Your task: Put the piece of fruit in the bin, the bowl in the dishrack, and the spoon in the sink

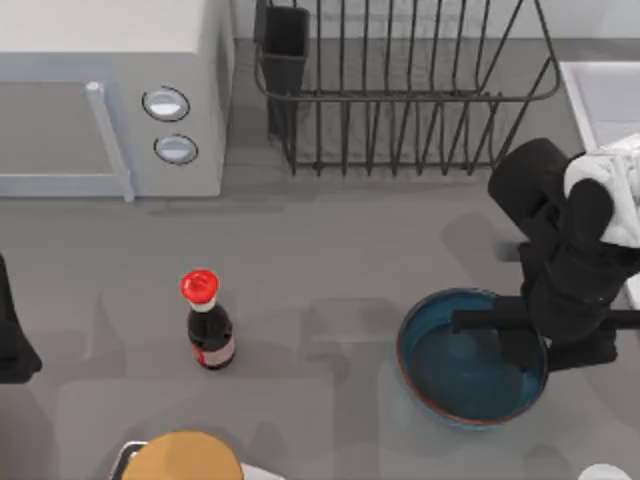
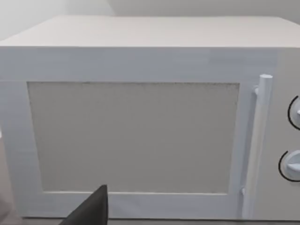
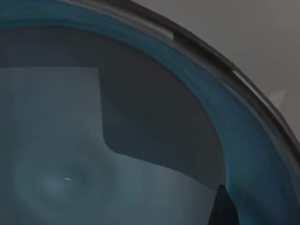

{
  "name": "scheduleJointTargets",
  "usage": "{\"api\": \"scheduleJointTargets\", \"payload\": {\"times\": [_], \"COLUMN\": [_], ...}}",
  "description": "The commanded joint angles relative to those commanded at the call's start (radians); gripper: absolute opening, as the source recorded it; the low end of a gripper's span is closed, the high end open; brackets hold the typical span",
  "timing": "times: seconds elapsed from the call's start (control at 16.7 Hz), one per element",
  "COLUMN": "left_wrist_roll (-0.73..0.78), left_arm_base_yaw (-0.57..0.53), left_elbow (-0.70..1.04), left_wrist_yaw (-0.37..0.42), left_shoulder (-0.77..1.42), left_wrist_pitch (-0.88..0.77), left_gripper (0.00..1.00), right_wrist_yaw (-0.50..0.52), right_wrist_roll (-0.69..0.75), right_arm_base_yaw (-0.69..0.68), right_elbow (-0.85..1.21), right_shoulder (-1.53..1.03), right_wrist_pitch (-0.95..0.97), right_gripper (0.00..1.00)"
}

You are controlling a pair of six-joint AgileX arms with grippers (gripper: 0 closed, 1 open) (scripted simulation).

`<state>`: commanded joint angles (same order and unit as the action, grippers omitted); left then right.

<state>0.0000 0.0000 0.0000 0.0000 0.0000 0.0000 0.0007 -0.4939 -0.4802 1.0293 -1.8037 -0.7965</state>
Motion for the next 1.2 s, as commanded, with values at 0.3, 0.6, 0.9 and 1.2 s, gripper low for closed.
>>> {"api": "scheduleJointTargets", "payload": {"times": [0.3,0.6,0.9,1.2], "left_wrist_roll": [0.0,0.0,0.0,0.0], "left_arm_base_yaw": [0.0,0.0,0.0,0.0], "left_elbow": [0.0,0.0,0.0,0.0], "left_wrist_yaw": [0.0,0.0,0.0,0.0], "left_shoulder": [0.0,0.0,0.0,0.0], "left_wrist_pitch": [0.0,0.0,0.0,0.0], "left_gripper": [1.0,1.0,1.0,1.0], "right_wrist_yaw": [0.0,0.001,0.0,0.0], "right_wrist_roll": [0.0,0.0,-0.003,0.002], "right_arm_base_yaw": [0.0,0.001,0.002,0.003], "right_elbow": [0.0,0.001,0.094,0.243], "right_shoulder": [0.0,0.002,0.035,0.107], "right_wrist_pitch": [0.0,-0.001,-0.121,-0.364], "right_gripper": [0.0,0.0,0.0,0.0]}}
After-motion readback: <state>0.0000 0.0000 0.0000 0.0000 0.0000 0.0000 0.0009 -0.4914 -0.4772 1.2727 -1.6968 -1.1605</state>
